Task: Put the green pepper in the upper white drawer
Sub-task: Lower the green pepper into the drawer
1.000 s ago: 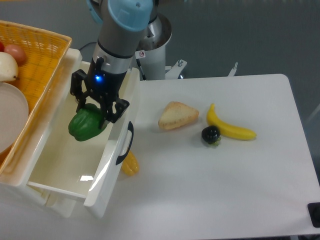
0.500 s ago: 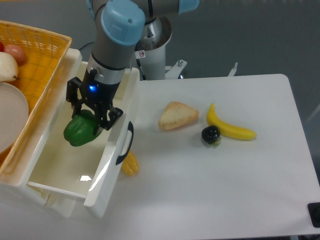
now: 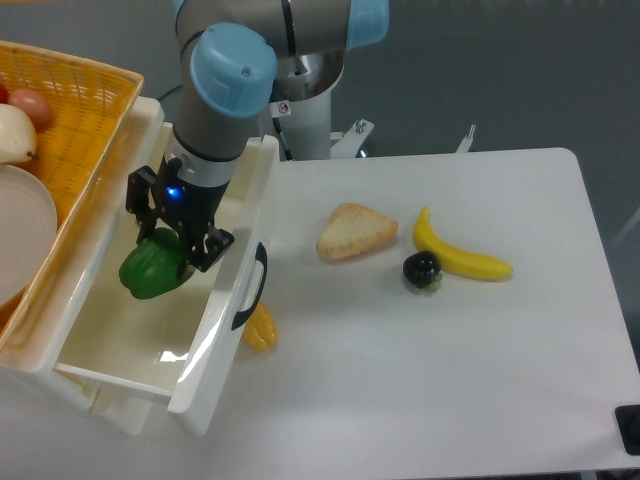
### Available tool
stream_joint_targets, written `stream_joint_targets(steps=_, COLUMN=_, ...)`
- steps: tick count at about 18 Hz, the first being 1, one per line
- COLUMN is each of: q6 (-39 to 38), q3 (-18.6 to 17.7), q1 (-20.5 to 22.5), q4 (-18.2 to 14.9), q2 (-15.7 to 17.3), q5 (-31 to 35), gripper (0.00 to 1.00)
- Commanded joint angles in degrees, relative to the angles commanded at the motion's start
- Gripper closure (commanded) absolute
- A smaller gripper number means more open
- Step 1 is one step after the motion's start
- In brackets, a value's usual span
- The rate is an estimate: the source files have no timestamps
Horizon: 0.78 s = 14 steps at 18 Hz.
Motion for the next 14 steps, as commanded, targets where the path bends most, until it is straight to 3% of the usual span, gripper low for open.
stream_joint_targets(steps=9, q6=0.09, q3=0.09, q1=-0.80, q4=0.00, q2=-0.97, q5=1.06, gripper=0.77)
stream_joint_targets(steps=14, q6=0.53, q3=0.00, q1=-1.06, q4=0.00, q2=-1.14, q5=2.12, gripper=0.61)
